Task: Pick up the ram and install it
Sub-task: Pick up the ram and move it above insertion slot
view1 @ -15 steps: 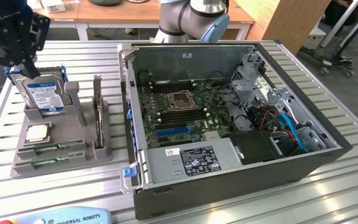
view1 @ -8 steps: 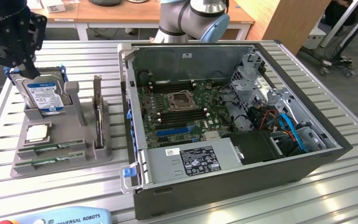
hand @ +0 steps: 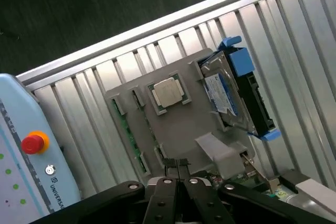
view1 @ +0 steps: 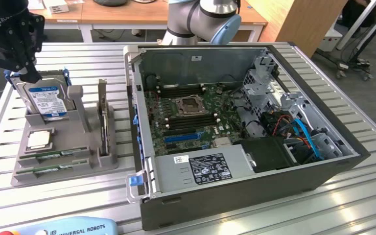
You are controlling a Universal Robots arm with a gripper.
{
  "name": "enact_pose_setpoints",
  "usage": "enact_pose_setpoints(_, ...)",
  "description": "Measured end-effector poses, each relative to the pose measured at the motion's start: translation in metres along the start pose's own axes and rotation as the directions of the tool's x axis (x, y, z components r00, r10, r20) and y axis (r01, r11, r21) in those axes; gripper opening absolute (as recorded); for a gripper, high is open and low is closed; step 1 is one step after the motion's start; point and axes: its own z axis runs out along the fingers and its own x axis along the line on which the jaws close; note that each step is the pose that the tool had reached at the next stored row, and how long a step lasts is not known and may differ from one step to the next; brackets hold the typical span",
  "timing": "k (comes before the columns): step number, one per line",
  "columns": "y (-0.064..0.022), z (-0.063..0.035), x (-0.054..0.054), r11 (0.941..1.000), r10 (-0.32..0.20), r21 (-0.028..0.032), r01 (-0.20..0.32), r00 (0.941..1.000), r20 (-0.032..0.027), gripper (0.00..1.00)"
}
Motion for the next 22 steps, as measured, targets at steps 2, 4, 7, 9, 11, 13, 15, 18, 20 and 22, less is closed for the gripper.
enact_pose_setpoints(2,0.0000,0.0001,0.0000,0.9994,-0.036,-0.0008,0.036,0.9994,-0.0015,0.10)
enact_pose_setpoints(4,-0.0001,0.0003,0.0000,0.9974,-0.072,-0.0017,0.072,0.9974,-0.0030,0.10)
enact_pose_setpoints(7,-0.0001,0.0004,0.0000,0.9919,-0.127,-0.0032,0.127,0.9919,-0.0051,0.10)
enact_pose_setpoints(9,-0.0001,0.0006,0.0000,0.9868,-0.162,-0.0042,0.162,0.9868,-0.0066,0.10)
enact_pose_setpoints(11,-0.0001,0.0007,0.0000,0.9803,-0.197,-0.0053,0.197,0.9803,-0.0079,0.10)
enact_pose_setpoints(13,-0.0001,0.0009,0.0000,0.9723,-0.234,-0.0065,0.234,0.9723,-0.0093,0.10)
enact_pose_setpoints(15,-0.0001,0.0010,0.0000,0.9633,-0.268,-0.0076,0.268,0.9633,-0.0105,0.10)
enact_pose_setpoints(18,-0.0001,0.0012,0.0000,0.9475,-0.320,-0.0094,0.320,0.9474,-0.0124,0.10)
enact_pose_setpoints(20,-0.0001,0.0013,0.0000,0.9347,-0.355,-0.0108,0.355,0.9347,-0.0138,0.10)
enact_pose_setpoints(22,-0.0001,0.0015,0.0001,0.9221,-0.387,-0.0120,0.387,0.9220,-0.0150,0.10)
